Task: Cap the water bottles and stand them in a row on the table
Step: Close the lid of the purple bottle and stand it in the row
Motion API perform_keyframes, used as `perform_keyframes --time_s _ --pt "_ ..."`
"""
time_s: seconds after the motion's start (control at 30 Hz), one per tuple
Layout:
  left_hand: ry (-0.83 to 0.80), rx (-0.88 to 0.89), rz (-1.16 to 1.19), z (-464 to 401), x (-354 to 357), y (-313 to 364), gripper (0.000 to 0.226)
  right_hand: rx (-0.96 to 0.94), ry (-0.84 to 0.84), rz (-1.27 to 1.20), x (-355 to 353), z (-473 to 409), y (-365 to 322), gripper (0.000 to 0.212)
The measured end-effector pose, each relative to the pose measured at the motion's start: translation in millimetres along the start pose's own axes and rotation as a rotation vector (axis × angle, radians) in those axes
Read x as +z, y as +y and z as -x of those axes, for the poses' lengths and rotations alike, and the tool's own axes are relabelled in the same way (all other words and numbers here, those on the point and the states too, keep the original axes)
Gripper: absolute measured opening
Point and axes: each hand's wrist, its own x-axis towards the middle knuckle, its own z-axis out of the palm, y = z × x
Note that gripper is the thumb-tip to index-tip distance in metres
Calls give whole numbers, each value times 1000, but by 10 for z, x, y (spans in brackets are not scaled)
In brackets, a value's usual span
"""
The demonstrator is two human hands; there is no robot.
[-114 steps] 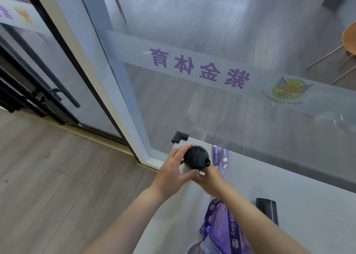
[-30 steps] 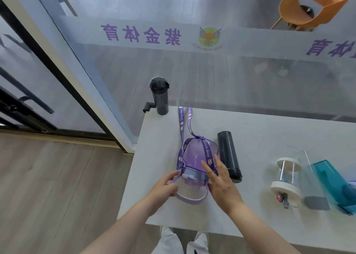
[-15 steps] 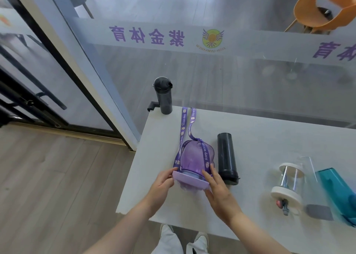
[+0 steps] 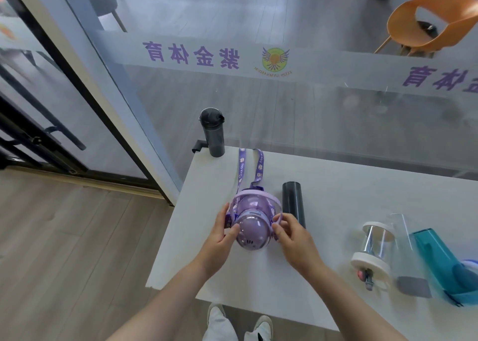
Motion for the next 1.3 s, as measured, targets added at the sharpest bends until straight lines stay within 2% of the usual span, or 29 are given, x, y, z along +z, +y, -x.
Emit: perform_keyframes --time_s 0.17,0.27,0.37,0.47,0.63,0.77,1.0,1.3 --pt "-52 53 -268 -73 -53 -20 78 170 21 -102 -95 -255 -50 11" --pt "-67 86 -400 -110 -44 -65 92 167 41 -57 -115 -309 -84 19" --pt "-7 116 -407 -144 -44 -109 93 150 4 -21 -80 -289 -80 37" --pt "46 106 -386 -96 -17 -157 90 53 -5 -1 -38 -173 4 53" --pt "114 126 -352 6 74 -314 99 -186 -55 115 1 145 163 73" --pt "163 39 -274 -50 190 -391 108 -221 -144 161 123 101 188 87" --pt "251 17 -251 -445 188 -351 102 -153 -100 90 173 -325 -12 76" --pt "264 53 -274 -1304 6 -82 104 -135 -32 53 182 -1223 -319 85"
